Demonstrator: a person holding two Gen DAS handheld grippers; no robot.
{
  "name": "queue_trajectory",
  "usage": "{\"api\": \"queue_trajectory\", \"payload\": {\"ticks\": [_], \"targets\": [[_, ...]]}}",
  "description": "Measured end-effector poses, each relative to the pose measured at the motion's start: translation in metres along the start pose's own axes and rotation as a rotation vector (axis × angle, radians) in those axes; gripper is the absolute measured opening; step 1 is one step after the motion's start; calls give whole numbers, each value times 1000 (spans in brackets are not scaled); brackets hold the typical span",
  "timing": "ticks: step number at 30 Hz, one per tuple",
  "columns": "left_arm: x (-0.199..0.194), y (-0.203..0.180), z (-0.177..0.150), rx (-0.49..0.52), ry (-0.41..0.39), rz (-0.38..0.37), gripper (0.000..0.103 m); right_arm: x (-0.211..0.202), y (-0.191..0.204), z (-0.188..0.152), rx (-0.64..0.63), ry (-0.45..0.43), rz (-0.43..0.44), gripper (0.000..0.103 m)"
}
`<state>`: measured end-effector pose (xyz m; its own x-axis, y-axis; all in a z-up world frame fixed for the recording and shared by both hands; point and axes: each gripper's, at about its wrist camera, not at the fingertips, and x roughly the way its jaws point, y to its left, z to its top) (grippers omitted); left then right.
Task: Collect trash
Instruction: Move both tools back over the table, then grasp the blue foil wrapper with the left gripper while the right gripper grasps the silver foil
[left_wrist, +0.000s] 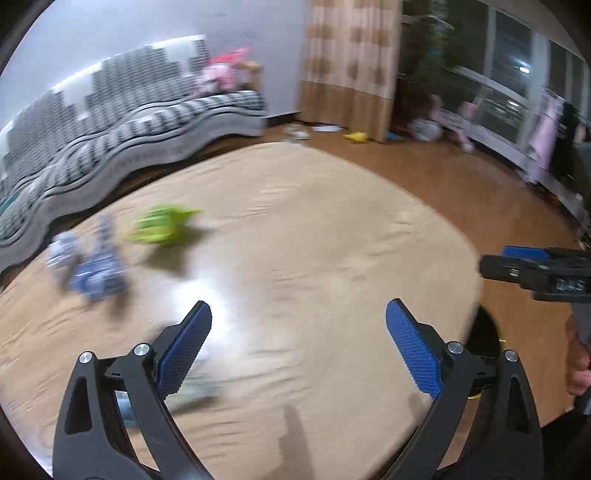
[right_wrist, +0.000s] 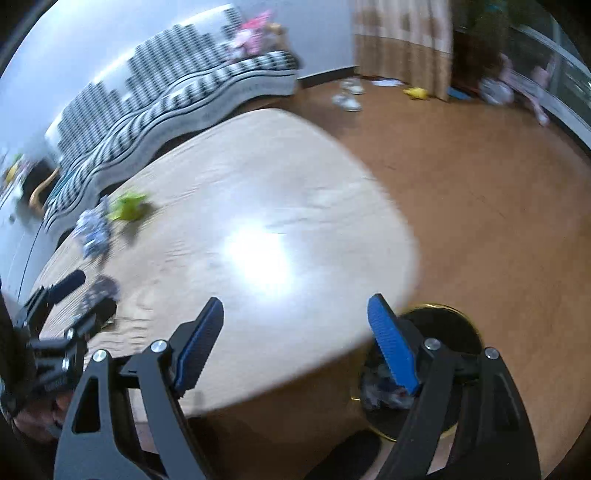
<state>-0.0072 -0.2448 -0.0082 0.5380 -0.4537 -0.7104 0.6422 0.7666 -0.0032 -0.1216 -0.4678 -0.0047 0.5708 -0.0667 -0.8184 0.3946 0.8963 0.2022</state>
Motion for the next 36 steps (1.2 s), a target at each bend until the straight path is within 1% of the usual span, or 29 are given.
{"api": "queue_trajectory", "payload": {"ticks": [1, 2, 3, 4, 6, 8, 10, 11, 13, 15, 18, 22, 24, 27, 31, 34, 35, 36], "targets": [[-3, 18, -2, -12, 4, 17, 92, 3, 12, 2, -16, 3, 10, 78], [-5, 30, -5, -19, 13, 25, 93, 8, 33, 5, -44, 10, 26, 78], [-5, 52, -8, -11, 31, 24, 93, 12, 45, 8, -59, 15, 34, 78], [-5, 62, -9, -3, 38, 31, 93, 16, 62, 10, -82, 21, 48, 78], [-6, 92, -16, 21, 51, 89, 93, 24, 88, 14, -116, 32, 64, 78], [-7, 123, -20, 5, 50, 131, 93, 31, 111, 15, -147, 43, 79, 78], [-7, 155, -23, -52, 57, 158, 93, 40, 134, 16, -174, 57, 96, 78], [-6, 176, -23, -102, 62, 172, 93, 43, 141, 17, -182, 63, 106, 78], [-6, 204, -23, -162, 56, 180, 93, 54, 164, 20, -205, 79, 136, 78], [-6, 228, -22, -223, 50, 197, 93, 65, 182, 25, -231, 87, 151, 78], [-3, 255, -26, -303, 54, 203, 93, 86, 218, 34, -270, 103, 195, 78], [3, 273, -27, -333, 67, 218, 93, 118, 262, 46, -274, 147, 257, 78], [4, 284, -30, -359, 72, 223, 93, 133, 287, 54, -289, 158, 267, 78], [9, 297, -31, -382, 71, 228, 93, 156, 318, 67, -312, 153, 257, 78], [14, 301, -30, -376, 73, 228, 93, 185, 335, 75, -326, 195, 242, 76], [20, 299, -28, -359, 74, 221, 93, 196, 341, 73, -339, 214, 222, 75], [22, 298, -26, -352, 75, 223, 93, 200, 342, 73, -343, 220, 216, 70], [24, 297, -24, -346, 76, 227, 93, 202, 343, 73, -342, 229, 217, 58]]}}
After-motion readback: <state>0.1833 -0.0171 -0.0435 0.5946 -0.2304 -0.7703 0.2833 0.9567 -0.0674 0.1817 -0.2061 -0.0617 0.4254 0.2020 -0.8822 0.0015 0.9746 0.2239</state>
